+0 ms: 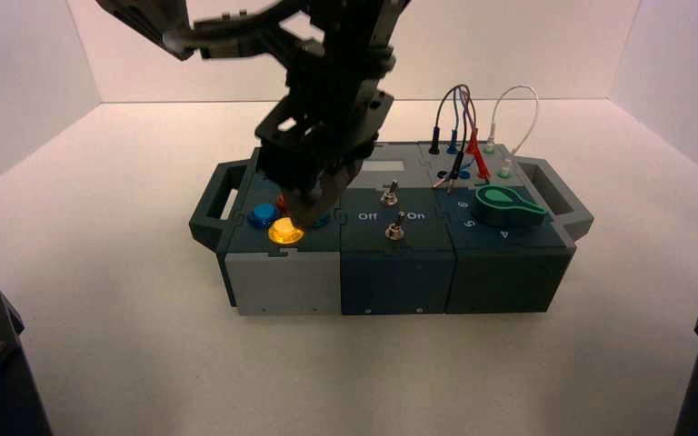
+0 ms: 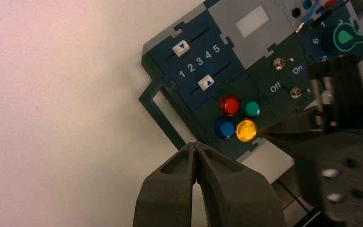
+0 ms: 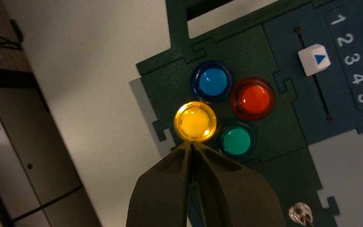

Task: Push the yellow button with the right gripper.

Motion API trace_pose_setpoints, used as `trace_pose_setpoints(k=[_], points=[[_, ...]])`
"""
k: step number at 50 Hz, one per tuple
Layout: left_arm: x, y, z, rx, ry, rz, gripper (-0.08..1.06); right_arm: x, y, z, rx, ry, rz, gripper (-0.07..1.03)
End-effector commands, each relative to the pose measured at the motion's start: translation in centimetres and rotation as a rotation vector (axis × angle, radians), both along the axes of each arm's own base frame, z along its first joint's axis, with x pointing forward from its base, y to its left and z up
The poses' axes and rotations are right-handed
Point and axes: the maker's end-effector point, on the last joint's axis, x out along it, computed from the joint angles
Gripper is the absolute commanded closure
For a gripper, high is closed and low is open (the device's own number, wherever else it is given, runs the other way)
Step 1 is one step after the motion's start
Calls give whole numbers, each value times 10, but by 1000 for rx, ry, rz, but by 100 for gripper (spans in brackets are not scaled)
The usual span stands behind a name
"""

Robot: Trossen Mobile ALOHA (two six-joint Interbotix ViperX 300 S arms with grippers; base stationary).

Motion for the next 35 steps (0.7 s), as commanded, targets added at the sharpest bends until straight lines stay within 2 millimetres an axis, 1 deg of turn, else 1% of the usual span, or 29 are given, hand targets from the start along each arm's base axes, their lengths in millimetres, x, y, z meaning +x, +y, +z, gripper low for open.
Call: trace_pose_setpoints(k=[1, 10, 15, 22, 35], points=[[7, 0, 13, -14, -40, 8, 101, 0, 9, 27, 58, -30, 15, 98], [8, 0, 14, -15, -43, 9, 101, -1, 9, 44, 64, -28, 22, 98], [10, -1, 16, -17, -48, 8, 101, -2, 9, 49, 60, -23, 26, 98], [13, -2, 17, -18, -50, 8, 101, -3, 8, 50, 50, -15, 30, 98], [15, -2, 10, -10, -27, 9, 101, -2, 10, 49, 50, -15, 28, 98]])
